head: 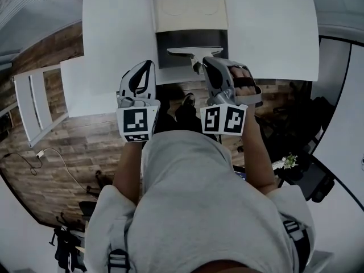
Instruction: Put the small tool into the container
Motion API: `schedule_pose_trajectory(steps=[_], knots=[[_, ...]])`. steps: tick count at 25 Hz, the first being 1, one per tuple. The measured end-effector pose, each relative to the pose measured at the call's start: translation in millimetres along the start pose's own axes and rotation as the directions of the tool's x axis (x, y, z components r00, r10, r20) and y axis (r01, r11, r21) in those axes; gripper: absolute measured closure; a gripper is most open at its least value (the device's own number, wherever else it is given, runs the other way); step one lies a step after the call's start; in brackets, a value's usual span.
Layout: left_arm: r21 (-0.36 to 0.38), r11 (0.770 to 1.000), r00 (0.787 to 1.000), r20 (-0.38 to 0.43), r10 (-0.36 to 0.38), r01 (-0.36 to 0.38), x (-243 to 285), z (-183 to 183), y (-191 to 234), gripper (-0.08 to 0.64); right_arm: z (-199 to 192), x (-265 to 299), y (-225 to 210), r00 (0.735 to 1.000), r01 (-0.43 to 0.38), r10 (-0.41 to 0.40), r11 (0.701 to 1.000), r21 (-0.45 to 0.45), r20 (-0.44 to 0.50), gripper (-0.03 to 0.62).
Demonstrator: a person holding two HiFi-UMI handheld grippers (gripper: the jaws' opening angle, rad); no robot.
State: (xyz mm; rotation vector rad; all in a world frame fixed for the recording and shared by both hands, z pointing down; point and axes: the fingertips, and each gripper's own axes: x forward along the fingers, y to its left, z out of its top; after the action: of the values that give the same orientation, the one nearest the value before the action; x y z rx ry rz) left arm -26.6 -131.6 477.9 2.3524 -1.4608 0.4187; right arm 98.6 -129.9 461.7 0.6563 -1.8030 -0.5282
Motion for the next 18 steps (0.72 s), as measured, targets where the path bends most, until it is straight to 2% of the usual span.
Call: schedule_pose_trajectory(steps=[9,18], knots=[[-0.026,1.0,1.0,-0.029,0.007,-0.007,7.9,-15.0,-0.1,0.537,-8.8,18.1,4.2,0.998,-0.048,0.045,0.998,-0.045,-0.051,0.566],[-0.047,0.999,0.998,-0.065,0.005,-0.008,22.4,-25.0,19.7,0.537,-9.7,47.8,11.4,0.988,-0.126,0.12,0.99,-0.058,-0.096,0.566]])
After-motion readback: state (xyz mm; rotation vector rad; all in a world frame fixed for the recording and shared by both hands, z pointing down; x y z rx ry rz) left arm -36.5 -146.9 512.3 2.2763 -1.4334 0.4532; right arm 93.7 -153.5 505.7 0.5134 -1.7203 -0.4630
